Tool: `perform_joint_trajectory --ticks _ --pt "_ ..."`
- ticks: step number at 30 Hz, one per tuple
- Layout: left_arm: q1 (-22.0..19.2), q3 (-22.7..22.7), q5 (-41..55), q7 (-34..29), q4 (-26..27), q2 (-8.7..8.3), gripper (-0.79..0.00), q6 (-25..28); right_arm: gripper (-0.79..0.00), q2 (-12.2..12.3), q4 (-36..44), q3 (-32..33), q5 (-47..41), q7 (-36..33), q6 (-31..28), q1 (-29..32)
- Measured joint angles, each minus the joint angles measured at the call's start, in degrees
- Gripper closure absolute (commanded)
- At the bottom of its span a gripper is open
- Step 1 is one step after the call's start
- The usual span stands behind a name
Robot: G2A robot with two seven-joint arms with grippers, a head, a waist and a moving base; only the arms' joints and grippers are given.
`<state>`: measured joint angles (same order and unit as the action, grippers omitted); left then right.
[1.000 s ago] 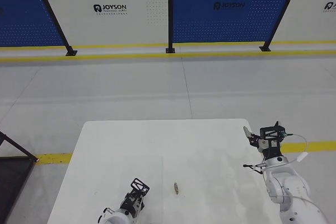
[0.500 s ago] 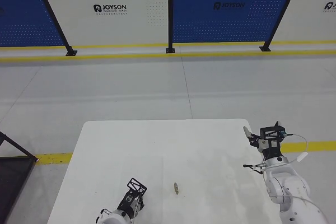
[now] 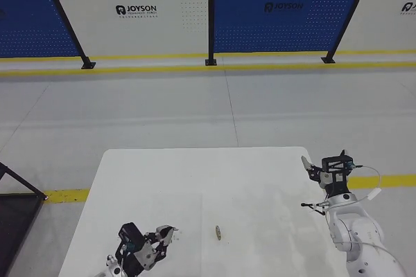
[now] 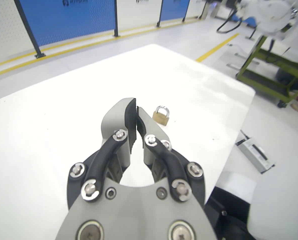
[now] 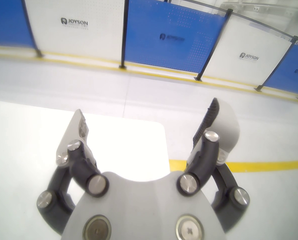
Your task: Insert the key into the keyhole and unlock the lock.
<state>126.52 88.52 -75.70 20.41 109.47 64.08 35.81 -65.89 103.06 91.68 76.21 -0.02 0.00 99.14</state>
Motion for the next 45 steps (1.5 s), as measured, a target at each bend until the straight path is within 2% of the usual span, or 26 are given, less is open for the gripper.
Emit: perform_joint_trajectory --ticks 4,7,13,18,29,33,40,45 --pt "-1.8 2.1 1.2 10.3 -3.8 -0.53 0.0 8.6 -0.785 0.0 -0.7 -1.2 4.5 -0.9 0.1 1.6" --pt "-3.2 2.7 0.8 15.3 -5.7 -0.86 0.0 13.8 -0.785 -0.1 0.6 -4.5 10.1 -1.4 0.0 3.3" --pt "-5.2 2.9 0.2 20.2 -9.1 -1.2 0.0 18.2 -0.785 -0.2 3.8 -12.3 21.9 -3.4 -3.3 7.2" --pt "-6.0 2.8 -0.5 22.5 -10.8 -1.32 0.0 18.5 -0.785 -0.4 4.3 -17.8 26.3 -5.1 -8.2 8.3" --pt "-6.0 2.9 -0.6 22.6 -11.0 -1.32 0.0 18.2 -0.785 -0.4 4.2 -18.1 26.3 -5.2 -8.5 8.2" --pt "-6.8 1.9 0.7 20.8 -10.8 -1.23 0.0 17.2 -0.785 -0.3 2.4 -20.8 28.6 -3.9 -12.3 7.4" --pt "-8.0 1.2 2.1 24.5 -14.4 -1.26 0.0 18.9 -0.785 -1.2 -0.6 -30.5 35.6 -3.8 -11.8 6.3" --pt "-8.2 1.3 1.9 25.7 -15.3 -1.3 0.0 19.3 -0.785 -1.6 -1.4 -34.2 38.6 -2.0 -7.7 7.0"
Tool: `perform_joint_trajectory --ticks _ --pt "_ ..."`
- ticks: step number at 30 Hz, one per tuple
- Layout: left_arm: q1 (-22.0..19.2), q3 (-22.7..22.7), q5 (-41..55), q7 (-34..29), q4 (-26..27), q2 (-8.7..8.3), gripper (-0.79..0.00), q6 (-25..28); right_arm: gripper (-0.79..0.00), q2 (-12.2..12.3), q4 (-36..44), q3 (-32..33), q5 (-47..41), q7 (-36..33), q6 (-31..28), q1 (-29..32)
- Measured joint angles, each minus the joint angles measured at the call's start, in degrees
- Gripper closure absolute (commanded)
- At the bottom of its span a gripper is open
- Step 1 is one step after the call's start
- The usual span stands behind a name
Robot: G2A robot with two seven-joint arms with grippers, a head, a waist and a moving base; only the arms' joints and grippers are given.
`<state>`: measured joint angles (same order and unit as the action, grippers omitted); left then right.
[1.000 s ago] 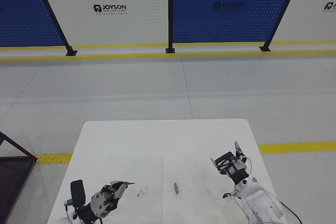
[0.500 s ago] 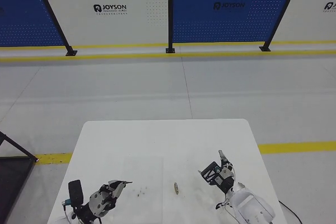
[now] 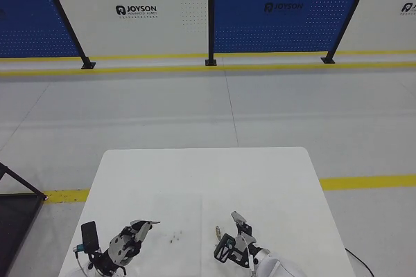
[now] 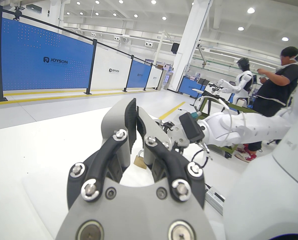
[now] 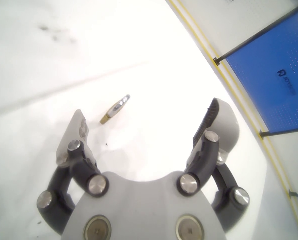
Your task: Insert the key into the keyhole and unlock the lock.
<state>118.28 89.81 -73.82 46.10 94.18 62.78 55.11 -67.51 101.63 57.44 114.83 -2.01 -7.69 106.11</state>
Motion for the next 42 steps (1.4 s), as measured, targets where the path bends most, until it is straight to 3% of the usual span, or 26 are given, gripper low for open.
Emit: perform_joint_trajectory --ticks 5,19,29,37,39,42 --pt "0.0 0.0 0.0 0.0 0.0 0.0 0.0 0.0 -0.785 0.3 0.8 -0.4 1.9 3.3 4.5 2.7" --pt "0.0 0.0 0.0 0.0 0.0 0.0 0.0 0.0 -0.785 1.2 1.3 -0.6 3.0 8.0 4.2 6.0" --pt "0.0 0.0 0.0 0.0 0.0 0.0 0.0 0.0 -0.785 1.1 -0.2 -2.0 1.6 7.1 2.3 4.2" --pt "0.0 0.0 0.0 0.0 0.0 0.0 0.0 0.0 -0.785 0.0 -4.6 -3.2 -8.8 3.5 0.3 -1.0" --pt "0.0 0.0 0.0 0.0 0.0 0.0 0.0 0.0 -0.717 -0.3 -5.6 -3.6 -10.1 2.2 0.3 -2.2" --pt "0.0 0.0 0.0 0.0 0.0 0.0 0.0 0.0 -0.708 -0.8 -7.0 -4.2 -11.9 0.5 1.2 -3.7"
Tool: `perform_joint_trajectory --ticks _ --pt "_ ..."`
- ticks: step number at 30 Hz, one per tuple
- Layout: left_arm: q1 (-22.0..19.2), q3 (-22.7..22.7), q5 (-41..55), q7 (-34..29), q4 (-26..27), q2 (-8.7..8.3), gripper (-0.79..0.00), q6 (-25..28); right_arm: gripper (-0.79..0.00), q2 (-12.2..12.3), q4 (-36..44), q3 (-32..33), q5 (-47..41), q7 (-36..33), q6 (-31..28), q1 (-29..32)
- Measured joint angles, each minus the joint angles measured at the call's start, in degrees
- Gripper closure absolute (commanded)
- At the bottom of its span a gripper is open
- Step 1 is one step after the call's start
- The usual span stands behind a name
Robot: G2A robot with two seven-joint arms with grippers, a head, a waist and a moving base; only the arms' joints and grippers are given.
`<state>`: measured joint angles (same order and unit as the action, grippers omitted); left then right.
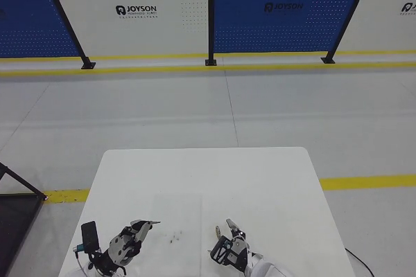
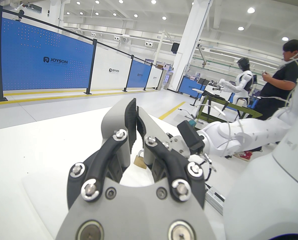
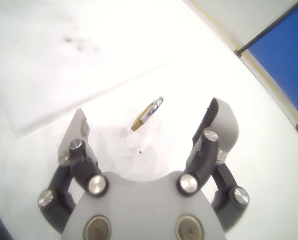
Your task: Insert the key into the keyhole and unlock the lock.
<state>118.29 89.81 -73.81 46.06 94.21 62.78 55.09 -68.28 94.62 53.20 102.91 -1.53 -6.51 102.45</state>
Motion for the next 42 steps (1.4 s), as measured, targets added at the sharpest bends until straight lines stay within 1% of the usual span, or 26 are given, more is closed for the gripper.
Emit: perform_joint_trajectory --ticks 1,2,3,4,5,10,16,17,18,20,22,27,30,33,35,39,42 --pt "0.0 0.0 0.0 0.0 0.0 0.0 0.0 0.0 -0.662 -0.1 -0.5 -0.2 -0.7 -0.5 0.1 -0.5" --pt "0.0 0.0 0.0 0.0 0.0 0.0 0.0 0.0 -0.499 -0.2 -0.8 -0.4 -1.1 -0.7 0.1 -0.9" --pt "0.0 0.0 0.0 0.0 0.0 0.0 0.0 0.0 -0.471 -0.3 -1.1 -0.6 -1.3 -0.8 -0.1 -1.2" --pt "0.0 0.0 0.0 0.0 0.0 0.0 0.0 0.0 -0.422 -0.4 -1.6 -0.8 -1.5 -0.8 -0.2 -1.6" --pt "0.0 0.0 0.0 0.0 0.0 0.0 0.0 0.0 -0.403 -0.4 -1.9 -0.9 -1.6 -0.9 -0.2 -1.9" --pt "0.0 0.0 0.0 0.0 0.0 0.0 0.0 0.0 -0.385 -0.8 -3.6 -1.5 -3.3 -1.5 -0.7 -3.5" --pt "0.0 0.0 0.0 0.0 0.0 0.0 0.0 0.0 -0.332 -1.1 -5.6 -2.0 -5.5 -2.8 -1.1 -5.2" --pt "0.0 0.0 0.0 0.0 0.0 0.0 0.0 0.0 -0.289 -1.2 -5.8 -2.0 -5.6 -3.1 -1.2 -5.4" --pt "0.0 0.0 0.0 0.0 0.0 0.0 0.0 0.0 -0.265 -1.2 -6.0 -2.1 -5.8 -3.3 -1.2 -5.6" --pt "0.0 0.0 0.0 0.0 0.0 0.0 0.0 0.0 -0.114 -1.3 -6.4 -2.3 -6.0 -3.6 -1.2 -5.9" --pt "0.0 0.0 0.0 0.0 0.0 0.0 0.0 0.0 0.0 -1.4 -6.6 -2.5 -6.2 -3.5 -1.2 -6.2" --pt "0.0 0.0 0.0 0.0 0.0 0.0 0.0 0.0 0.0 -1.2 -6.0 -1.9 -6.9 -1.0 -2.2 -6.1" --pt "0.0 0.0 0.0 0.0 0.0 0.0 0.0 0.0 0.0 -0.7 -4.0 -0.6 -7.7 2.8 -3.2 -5.1" --pt "-0.3 -0.4 0.6 -0.6 0.3 0.07 0.0 -0.5 0.0 0.1 -0.7 1.7 -9.6 8.4 -6.3 -3.4" --pt "-0.7 -1.3 2.0 -1.0 1.0 0.2 0.0 -0.8 0.0 0.8 1.6 3.7 -12.0 12.6 -10.3 -2.3" --pt "-1.2 -3.3 3.8 1.1 1.6 0.41 0.0 1.2 0.0 1.9 4.9 7.3 -16.7 20.1 -19.5 -1.4" --pt "-1.9 -5.1 5.8 2.0 2.0 0.66 0.0 1.3 0.0 2.5 5.3 9.0 -21.7 23.5 -28.7 -2.7"
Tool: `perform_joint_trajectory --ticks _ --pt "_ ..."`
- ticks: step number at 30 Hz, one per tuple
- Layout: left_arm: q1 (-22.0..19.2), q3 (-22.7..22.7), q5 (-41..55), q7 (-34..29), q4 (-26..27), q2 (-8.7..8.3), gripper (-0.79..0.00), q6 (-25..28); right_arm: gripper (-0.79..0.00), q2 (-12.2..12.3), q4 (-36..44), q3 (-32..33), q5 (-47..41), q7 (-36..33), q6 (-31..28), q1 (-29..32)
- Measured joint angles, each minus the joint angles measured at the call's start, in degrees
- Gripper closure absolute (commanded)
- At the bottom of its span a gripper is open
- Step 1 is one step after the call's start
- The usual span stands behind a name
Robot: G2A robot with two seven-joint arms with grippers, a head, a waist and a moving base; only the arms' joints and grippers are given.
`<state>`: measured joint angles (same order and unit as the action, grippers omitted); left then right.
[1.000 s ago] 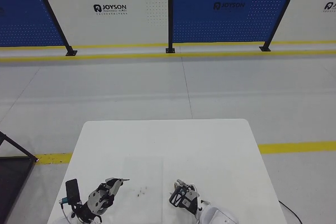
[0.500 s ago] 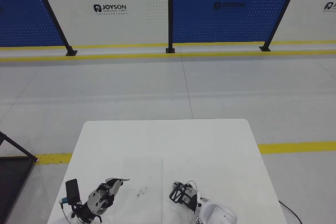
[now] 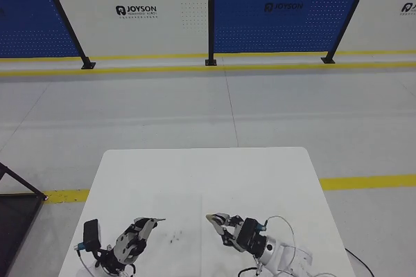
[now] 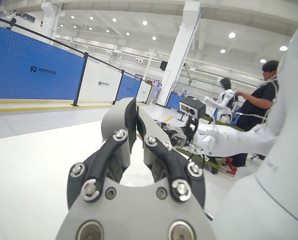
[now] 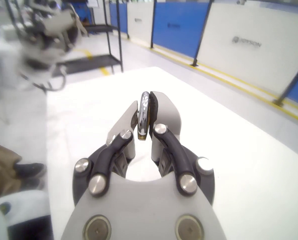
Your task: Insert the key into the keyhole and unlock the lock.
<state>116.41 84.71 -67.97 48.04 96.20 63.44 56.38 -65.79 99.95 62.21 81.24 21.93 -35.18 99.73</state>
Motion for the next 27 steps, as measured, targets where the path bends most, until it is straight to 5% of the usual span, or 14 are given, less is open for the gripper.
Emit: perform_joint_trajectory --ticks 4,20,27 --pt "-0.6 -2.2 1.5 0.7 0.7 0.3 0.0 -0.8 0.0 0.3 0.2 0.8 -3.6 2.1 -8.0 -1.9" --pt "-1.0 -3.2 3.3 -0.6 1.3 0.46 0.0 -1.1 0.0 0.0 -0.5 -0.7 -5.7 0.7 -6.7 -2.3" --pt "-2.8 -9.4 9.2 0.7 1.4 1.56 0.0 -0.7 0.0 -1.6 -4.1 -6.5 -17.0 9.5 -10.3 -4.7"
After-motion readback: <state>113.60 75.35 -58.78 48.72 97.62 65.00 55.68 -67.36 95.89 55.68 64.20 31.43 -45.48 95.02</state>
